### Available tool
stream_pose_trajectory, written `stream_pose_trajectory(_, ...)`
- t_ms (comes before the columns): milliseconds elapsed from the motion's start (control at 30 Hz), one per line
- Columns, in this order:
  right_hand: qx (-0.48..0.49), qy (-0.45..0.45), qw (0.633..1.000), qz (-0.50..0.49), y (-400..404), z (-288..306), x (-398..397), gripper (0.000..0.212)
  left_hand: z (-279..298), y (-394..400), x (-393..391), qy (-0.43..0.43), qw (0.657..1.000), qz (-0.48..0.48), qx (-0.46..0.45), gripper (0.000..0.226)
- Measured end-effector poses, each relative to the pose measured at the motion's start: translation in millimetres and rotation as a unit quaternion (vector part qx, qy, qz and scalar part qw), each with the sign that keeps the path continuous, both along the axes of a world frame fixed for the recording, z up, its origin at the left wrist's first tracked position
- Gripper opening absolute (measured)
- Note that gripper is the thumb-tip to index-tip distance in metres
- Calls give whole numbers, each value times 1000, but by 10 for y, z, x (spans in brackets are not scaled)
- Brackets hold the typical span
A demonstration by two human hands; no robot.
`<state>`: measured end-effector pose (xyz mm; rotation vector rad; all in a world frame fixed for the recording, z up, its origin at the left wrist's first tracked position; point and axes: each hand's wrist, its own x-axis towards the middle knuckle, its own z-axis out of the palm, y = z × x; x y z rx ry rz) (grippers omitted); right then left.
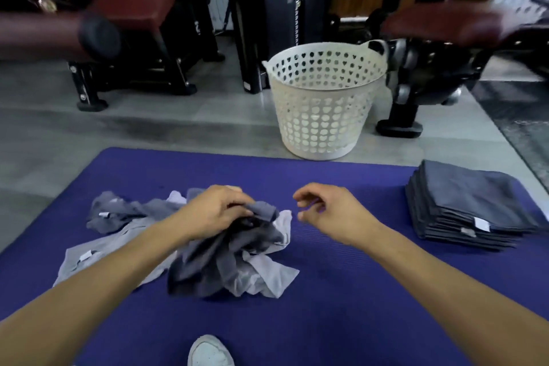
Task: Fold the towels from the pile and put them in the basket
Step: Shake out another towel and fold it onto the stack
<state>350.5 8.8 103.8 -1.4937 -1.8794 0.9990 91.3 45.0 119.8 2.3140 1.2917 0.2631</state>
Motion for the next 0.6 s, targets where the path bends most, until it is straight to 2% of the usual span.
stream_pose_trajectory(100, 24, -33, 998, 43, -263, 212, 370, 44, 358, -278, 492, -115, 993, 3, 0, 17)
stream_pose_trajectory(167, 46, -40, 997, 40, -427, 334, 632, 46, 559, -424, 820, -158, 987, -22, -28, 20)
stream_pose_trajectory(233, 66, -28, 997, 17, -576, 447, 883, 36, 685, -538, 1104, -187, 978, -50, -80, 17)
stream_pose_trajectory(300, 73, -11, 997, -16, -707, 529, 1128, 16, 754, -648, 1347, -218, 966, -79, -114, 16)
stream_pose_trajectory(367, 66, -4, 996, -55, -848, 586, 1345, 9, 755, -704, 1542, -222, 964, -84, -119, 14)
stream_pose_trajectory(500, 75, 20, 989, -123, -1064, 687, 1636, 18, 552, -674, 1794, -185, 977, -20, -106, 14)
stream_pose_trajectory(600, 97, 28, 984, -147, -1123, 748, 1748, 13, 469, -719, 1970, -214, 969, 2, -120, 13)
